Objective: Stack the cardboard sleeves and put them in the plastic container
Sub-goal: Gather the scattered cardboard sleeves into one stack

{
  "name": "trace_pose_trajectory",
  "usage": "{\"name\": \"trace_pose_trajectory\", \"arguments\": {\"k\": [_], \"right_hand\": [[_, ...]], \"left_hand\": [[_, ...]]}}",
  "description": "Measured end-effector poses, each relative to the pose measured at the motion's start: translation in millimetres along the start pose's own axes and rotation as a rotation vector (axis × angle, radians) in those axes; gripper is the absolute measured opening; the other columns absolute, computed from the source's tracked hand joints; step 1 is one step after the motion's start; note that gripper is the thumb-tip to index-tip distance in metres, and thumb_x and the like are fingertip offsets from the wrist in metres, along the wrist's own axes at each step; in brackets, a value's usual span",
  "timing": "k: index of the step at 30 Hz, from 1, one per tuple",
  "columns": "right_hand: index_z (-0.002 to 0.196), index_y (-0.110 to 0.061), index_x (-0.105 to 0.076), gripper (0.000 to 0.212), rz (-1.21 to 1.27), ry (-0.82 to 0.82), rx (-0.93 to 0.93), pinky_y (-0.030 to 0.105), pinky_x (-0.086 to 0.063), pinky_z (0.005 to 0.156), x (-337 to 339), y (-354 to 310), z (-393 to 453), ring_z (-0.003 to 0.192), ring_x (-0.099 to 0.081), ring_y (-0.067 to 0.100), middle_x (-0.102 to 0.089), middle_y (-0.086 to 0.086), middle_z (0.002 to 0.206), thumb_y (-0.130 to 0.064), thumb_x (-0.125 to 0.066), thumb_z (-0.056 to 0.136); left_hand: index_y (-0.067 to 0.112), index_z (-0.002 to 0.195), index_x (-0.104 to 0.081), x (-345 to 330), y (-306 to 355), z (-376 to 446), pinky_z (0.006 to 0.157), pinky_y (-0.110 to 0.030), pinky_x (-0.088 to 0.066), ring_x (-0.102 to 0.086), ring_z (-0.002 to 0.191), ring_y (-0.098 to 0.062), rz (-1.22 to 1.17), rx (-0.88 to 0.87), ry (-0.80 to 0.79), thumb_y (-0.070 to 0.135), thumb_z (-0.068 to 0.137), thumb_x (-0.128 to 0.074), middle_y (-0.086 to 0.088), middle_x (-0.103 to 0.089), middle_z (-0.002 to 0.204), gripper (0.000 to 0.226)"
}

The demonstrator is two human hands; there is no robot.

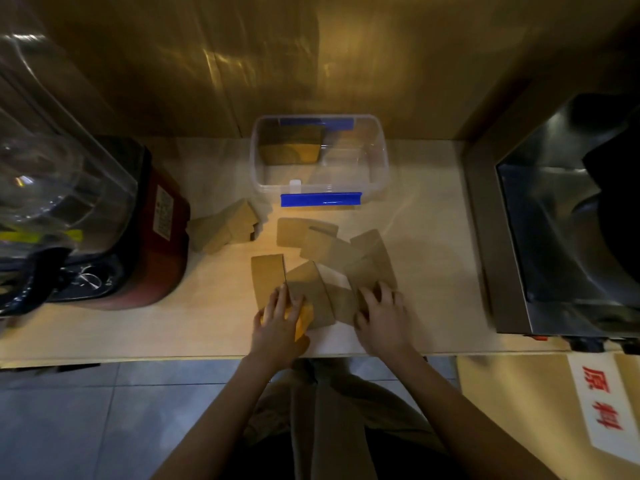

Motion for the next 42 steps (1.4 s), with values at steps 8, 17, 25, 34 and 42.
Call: {"name": "trace_pose_trajectory", "arguments": {"k": [8,17,25,34,42], "right_hand": [[0.131,-0.015,-0.043,0.057,0.262,-0.181,-0.059,0.041,-0.045,0.093,24,9,17,0.121,-0.041,0.035,-0.043,0.013,0.135,-0.035,-0.06,0.081],[0.11,-0.02,-0.06,0.032,0.742,-0.188,0.094,0.014,-0.043,0.073,63,-63,-6,0.095,-0.053,0.008,-0.055,-0.005,0.107,-0.021,-0.068,0.079],[0.103,-0.023,-0.063,0.028,0.836,-0.282,0.174,0.036,-0.049,0.093,40,-114,-23,0.103,-0.056,0.016,-0.059,0.005,0.115,-0.022,-0.071,0.076],[0.111,-0.021,-0.062,0.023,0.608,-0.508,0.291,0.034,-0.049,0.095,9,-123,-27,0.107,-0.058,0.012,-0.063,0.0,0.115,-0.026,-0.056,0.088],[0.098,-0.013,-0.06,0.027,0.361,-0.14,-0.038,0.033,-0.052,0.07,-5,-66,20,0.086,-0.064,0.023,-0.068,0.008,0.095,-0.035,-0.061,0.082]], "left_hand": [[0.03,0.144,-0.001,3,-2,4,0.113,-0.05,-0.018,0.009,0.145,-0.026,-0.062,0.001,0.011,0.044,0.083,-0.05,-0.006,0.013,0.157,0.08],[0.014,0.114,-0.059,67,-19,3,0.08,-0.022,-0.038,-0.052,0.111,-0.025,-0.839,0.086,0.256,0.004,0.086,-0.039,-0.004,-0.055,0.12,0.035],[0.011,0.109,-0.059,60,7,-27,0.075,-0.034,-0.052,-0.062,0.092,-0.023,-2.111,-0.076,-0.121,0.034,0.054,-0.067,-0.009,-0.066,0.098,0.06],[0.012,0.097,-0.064,26,-18,-32,0.071,-0.036,-0.05,-0.058,0.085,-0.024,-1.968,0.352,0.062,0.024,0.076,-0.064,-0.008,-0.06,0.086,0.024],[0.009,0.096,-0.063,3,-30,-41,0.069,-0.037,-0.05,-0.06,0.072,-0.022,-2.065,0.499,0.015,0.02,0.078,-0.063,-0.007,-0.062,0.073,0.021]]}}
Point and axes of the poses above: each hand's wrist, its own z-axis towards the middle knuckle, its own x-axis out of the back of the hand, y = z × x, the point moved 8 cm from there along z, towards the middle knuckle
